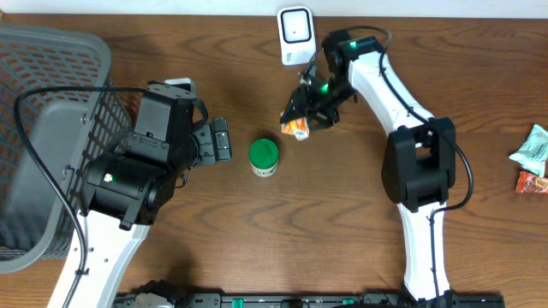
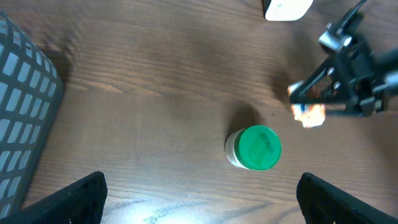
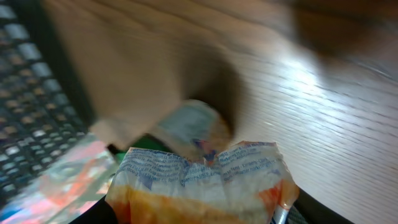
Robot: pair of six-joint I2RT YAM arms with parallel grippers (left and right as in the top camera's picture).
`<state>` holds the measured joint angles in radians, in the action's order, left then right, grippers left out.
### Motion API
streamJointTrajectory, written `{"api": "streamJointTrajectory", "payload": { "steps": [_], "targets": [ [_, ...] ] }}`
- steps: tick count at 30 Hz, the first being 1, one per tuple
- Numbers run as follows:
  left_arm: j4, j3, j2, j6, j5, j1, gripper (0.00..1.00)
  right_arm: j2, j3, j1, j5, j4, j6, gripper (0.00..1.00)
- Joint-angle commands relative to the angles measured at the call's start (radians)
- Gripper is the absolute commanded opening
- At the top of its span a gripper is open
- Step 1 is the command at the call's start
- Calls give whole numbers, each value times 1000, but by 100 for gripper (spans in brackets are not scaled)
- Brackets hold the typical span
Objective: Scan the item barcode
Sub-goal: 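Lift the Kleenex pack and turn it toward the scanner, then hold the Kleenex pack against the scanner face with the right gripper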
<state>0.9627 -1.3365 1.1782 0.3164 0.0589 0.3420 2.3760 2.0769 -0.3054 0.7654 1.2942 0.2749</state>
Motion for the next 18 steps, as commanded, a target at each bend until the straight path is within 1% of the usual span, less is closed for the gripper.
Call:
{"api": "streamJointTrajectory", "payload": {
  "steps": [1,8,10,12,15,18],
  "targets": [
    [2,-7,4,-9,13,-5,98,5,122,41,108,-11,17,54],
    [2,-7,4,-9,13,-5,98,5,403,91,106,-23,20,54],
    [2,-7,4,-9,13,-5,98,5,477,98,78,-35,21,52],
    [2,-7,4,-9,13,-5,98,5,553,101,3,-49,20,50],
    [2,-7,4,-9,13,-5,98,5,640,95,-176,-67,20,49],
    [2,-7,4,-9,13,-5,98,5,669,76,-334,-105,19,50]
  ]
}}
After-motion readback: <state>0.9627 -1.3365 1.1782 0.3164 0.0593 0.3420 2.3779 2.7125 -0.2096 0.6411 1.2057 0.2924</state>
